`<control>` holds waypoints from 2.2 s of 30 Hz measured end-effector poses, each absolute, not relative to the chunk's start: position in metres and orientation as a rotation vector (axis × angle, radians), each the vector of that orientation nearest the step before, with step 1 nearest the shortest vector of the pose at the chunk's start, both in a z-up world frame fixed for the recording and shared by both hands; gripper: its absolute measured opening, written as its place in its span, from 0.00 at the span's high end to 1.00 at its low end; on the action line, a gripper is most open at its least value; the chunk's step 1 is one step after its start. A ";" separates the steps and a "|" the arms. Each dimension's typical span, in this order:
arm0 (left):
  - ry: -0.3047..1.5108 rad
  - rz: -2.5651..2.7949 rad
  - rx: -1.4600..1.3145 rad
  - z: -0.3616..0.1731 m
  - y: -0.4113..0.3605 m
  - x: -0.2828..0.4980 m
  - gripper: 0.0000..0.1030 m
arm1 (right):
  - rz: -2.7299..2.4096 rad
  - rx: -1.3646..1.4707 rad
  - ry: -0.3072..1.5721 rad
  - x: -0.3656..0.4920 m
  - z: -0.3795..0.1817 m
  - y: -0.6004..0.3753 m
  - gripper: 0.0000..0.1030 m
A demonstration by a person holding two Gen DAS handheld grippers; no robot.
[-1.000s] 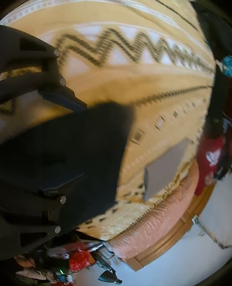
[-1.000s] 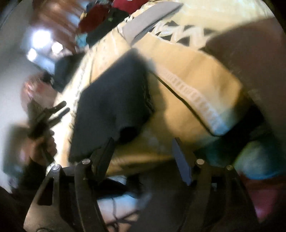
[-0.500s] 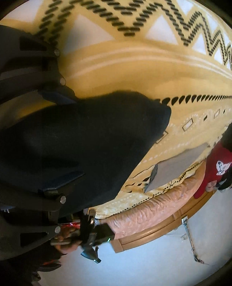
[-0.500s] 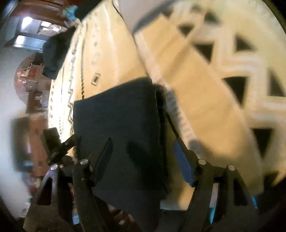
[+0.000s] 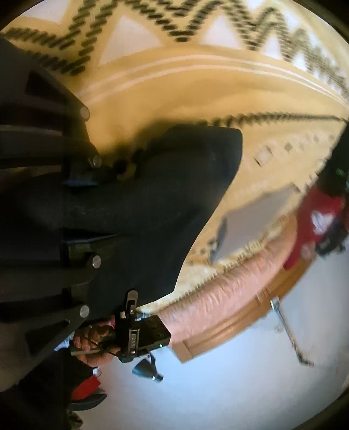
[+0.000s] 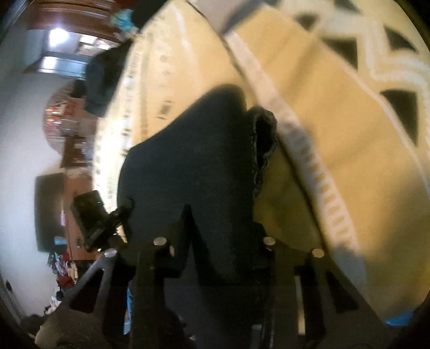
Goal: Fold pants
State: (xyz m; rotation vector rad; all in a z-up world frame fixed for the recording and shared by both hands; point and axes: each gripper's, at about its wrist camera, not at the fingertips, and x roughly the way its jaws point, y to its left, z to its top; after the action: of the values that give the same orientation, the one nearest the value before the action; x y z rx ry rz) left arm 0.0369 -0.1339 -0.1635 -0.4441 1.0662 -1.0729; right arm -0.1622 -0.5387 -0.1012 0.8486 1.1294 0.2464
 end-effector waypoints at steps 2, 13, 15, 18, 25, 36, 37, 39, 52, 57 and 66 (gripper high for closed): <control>1.030 -1.083 -0.443 -0.145 -0.121 0.033 0.75 | 0.265 0.850 1.080 -0.168 -0.083 -0.529 0.72; 0.979 -0.839 -0.446 -0.094 0.013 0.105 0.76 | 0.512 0.857 1.079 -0.065 -0.057 -0.409 0.72; 1.036 -0.784 -0.434 -0.119 0.028 0.135 0.76 | 0.524 0.842 1.105 -0.033 -0.073 -0.392 0.73; 1.127 -0.680 -0.373 -0.174 0.034 0.159 0.74 | 0.479 0.785 1.140 0.014 -0.108 -0.381 0.72; 1.029 -0.598 -0.298 -0.165 0.059 0.135 0.56 | 0.394 0.582 1.124 0.022 -0.114 -0.383 0.57; 0.977 -0.794 -0.206 -0.162 0.040 -0.020 0.52 | 0.389 0.227 1.003 -0.085 -0.102 -0.310 0.60; 0.968 -0.809 -0.240 -0.156 0.046 -0.031 0.50 | 0.372 0.227 0.998 -0.092 -0.101 -0.310 0.57; 0.992 -0.861 -0.295 -0.148 0.056 -0.047 0.50 | 0.368 0.271 0.967 -0.110 -0.090 -0.311 0.57; 0.967 -0.347 -0.005 -0.148 0.049 -0.052 0.29 | -0.044 0.054 1.090 -0.158 -0.126 -0.333 0.33; 0.980 -0.245 0.061 -0.178 0.037 -0.053 0.04 | -0.071 0.021 1.109 -0.152 -0.146 -0.340 0.06; 1.034 -0.093 0.130 -0.186 0.004 -0.044 0.00 | -0.072 0.029 1.137 -0.142 -0.158 -0.347 0.00</control>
State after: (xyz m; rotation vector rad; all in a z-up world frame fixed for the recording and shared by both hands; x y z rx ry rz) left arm -0.0437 0.0037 -0.1858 0.1303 1.0339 -0.0934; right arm -0.1422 -0.3470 -0.1580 0.0294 1.1368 -0.0723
